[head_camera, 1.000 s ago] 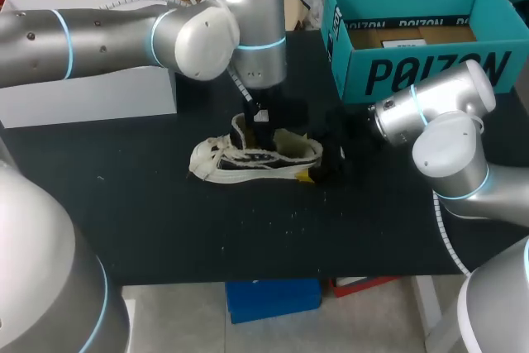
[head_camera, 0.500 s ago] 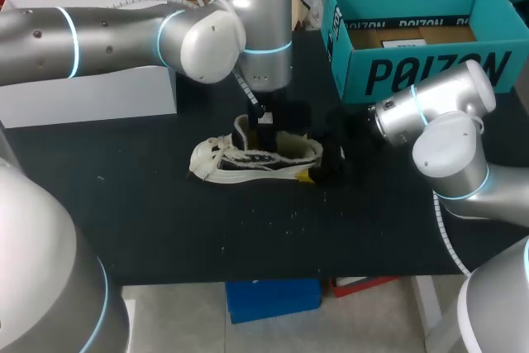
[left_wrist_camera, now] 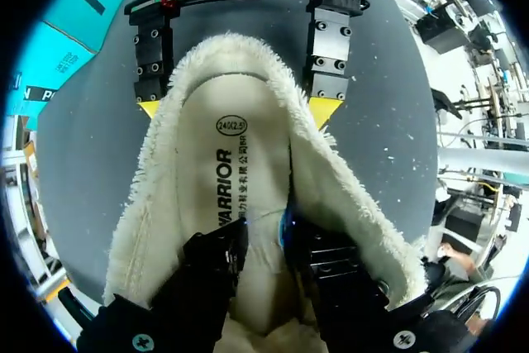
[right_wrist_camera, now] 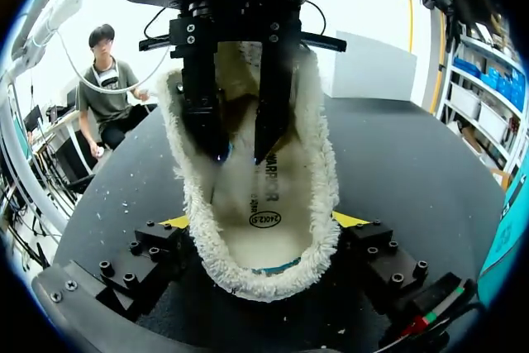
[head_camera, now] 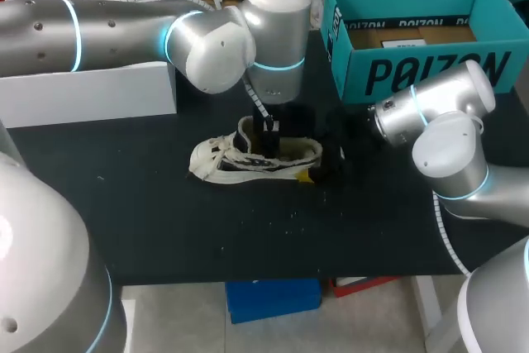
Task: Take the shoe out of the shoebox, open the shoe tongue, remove and reinsert the insole, then place the shoe into the shoebox
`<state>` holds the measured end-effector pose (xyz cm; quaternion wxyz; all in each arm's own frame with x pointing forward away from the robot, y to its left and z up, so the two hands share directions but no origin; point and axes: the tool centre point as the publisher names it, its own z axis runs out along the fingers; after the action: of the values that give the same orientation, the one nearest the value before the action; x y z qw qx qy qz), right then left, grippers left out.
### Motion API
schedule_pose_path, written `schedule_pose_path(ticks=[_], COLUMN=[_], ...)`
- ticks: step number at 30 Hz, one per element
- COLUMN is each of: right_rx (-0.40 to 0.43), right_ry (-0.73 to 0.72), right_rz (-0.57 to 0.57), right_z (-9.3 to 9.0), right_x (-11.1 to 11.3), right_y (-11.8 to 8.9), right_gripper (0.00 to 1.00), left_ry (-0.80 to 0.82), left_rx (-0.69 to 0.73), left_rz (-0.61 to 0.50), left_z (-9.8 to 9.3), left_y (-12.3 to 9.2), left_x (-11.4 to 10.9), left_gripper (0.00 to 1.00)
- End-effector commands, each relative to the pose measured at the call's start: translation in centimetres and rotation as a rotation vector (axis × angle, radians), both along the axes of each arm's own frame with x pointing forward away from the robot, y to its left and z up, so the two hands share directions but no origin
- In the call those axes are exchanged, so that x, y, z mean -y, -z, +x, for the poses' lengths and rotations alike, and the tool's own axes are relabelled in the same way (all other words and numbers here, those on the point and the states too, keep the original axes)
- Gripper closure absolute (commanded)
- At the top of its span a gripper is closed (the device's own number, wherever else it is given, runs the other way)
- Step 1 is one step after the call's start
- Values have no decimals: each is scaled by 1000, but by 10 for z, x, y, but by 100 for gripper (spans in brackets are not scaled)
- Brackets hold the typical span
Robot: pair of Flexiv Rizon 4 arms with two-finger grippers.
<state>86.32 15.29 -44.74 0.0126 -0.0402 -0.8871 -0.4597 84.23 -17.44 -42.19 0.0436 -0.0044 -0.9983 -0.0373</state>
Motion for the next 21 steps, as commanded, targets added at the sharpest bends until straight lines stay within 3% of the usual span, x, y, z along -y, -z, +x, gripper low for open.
schedule_pose_path(ticks=[1, 4, 5, 6, 9, 21], right_rx=[-2, -2, -2, -2, -2, -2], right_ry=[1, 1, 1, 1, 1, 1], right_rz=[-1, -1, -1, -1, -1, -1], right_z=[1, 1, 1, 1, 1, 1], right_x=[0, 0, 0, 0, 0, 0], right_y=[1, 1, 1, 1, 1, 1], right_gripper=[100, 100, 100, 100, 100, 100], left_ry=[-43, -56, -44, -43, -41, -25], left_rx=[184, 244, 261, 273, 303, 474], left_rz=[67, 75, 80, 78, 79, 85], left_z=[-11, -8, -7, -6, -2, 10], left_y=[15, 21, 23, 25, 32, 49], left_x=[-5, -12, -15, -17, -23, -32], left_gripper=[64, 62, 47, 47, 69, 68])
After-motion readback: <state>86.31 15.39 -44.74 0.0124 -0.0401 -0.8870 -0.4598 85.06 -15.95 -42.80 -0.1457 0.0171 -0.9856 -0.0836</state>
